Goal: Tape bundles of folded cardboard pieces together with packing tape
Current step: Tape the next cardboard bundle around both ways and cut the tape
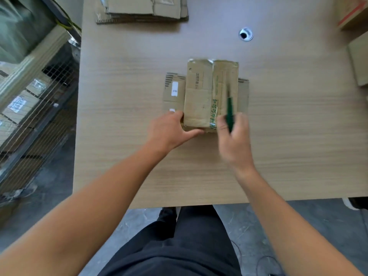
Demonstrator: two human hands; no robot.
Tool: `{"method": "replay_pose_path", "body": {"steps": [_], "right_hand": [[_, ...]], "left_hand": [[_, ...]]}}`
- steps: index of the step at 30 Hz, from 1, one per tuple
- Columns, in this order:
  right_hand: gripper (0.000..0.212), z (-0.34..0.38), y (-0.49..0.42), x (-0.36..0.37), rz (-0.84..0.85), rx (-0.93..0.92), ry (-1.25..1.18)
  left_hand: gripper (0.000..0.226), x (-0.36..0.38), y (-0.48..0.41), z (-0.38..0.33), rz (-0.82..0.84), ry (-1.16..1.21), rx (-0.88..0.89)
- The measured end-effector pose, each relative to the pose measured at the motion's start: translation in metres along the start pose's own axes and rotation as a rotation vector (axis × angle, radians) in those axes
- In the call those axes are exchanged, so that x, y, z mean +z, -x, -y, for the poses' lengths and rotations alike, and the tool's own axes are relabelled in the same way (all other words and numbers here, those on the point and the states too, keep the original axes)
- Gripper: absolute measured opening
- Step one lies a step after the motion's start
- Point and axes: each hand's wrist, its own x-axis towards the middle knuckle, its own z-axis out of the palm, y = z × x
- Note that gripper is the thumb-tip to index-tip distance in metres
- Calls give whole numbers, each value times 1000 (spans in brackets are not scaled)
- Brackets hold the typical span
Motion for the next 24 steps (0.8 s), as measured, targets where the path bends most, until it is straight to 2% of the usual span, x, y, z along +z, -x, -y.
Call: {"method": "replay_pose_path", "body": {"steps": [2, 4, 6, 9, 11, 13, 17, 19, 21, 22, 24], "right_hand": [[31, 10, 11, 13, 95, -26, 150], [27, 13, 20, 19, 120, -24, 168], [32, 10, 26, 21, 147, -70, 192], [41, 12, 33, 25, 243, -29, 275], [43, 14, 37, 26, 288, 10, 285], [44, 15, 41, 27, 333, 64, 281], [24, 11, 49, 26, 437, 171, 197], [38, 7, 49, 24, 468, 209, 126], [27, 6, 48, 23, 511, 219, 137], [27, 8, 47, 22, 542, 210, 167], [32, 14, 42, 21, 578, 207, 217]], "left_hand": [[76, 4, 4, -7, 62, 88, 9], [70, 6, 7, -5, 114, 191, 15], [68, 3, 8, 3, 170, 319, 20], [68, -10, 13, 19, 267, 554, 27], [55, -18, 16, 33, 332, 717, 55], [36, -26, 19, 48, 343, 778, 123], [23, -34, 19, 64, 272, 727, 192], [26, -34, 15, 67, 261, 524, 204], [33, -32, 11, 71, 235, 189, 161], [33, -31, 10, 74, 220, 103, 136], [31, -30, 10, 75, 199, 83, 145]]}}
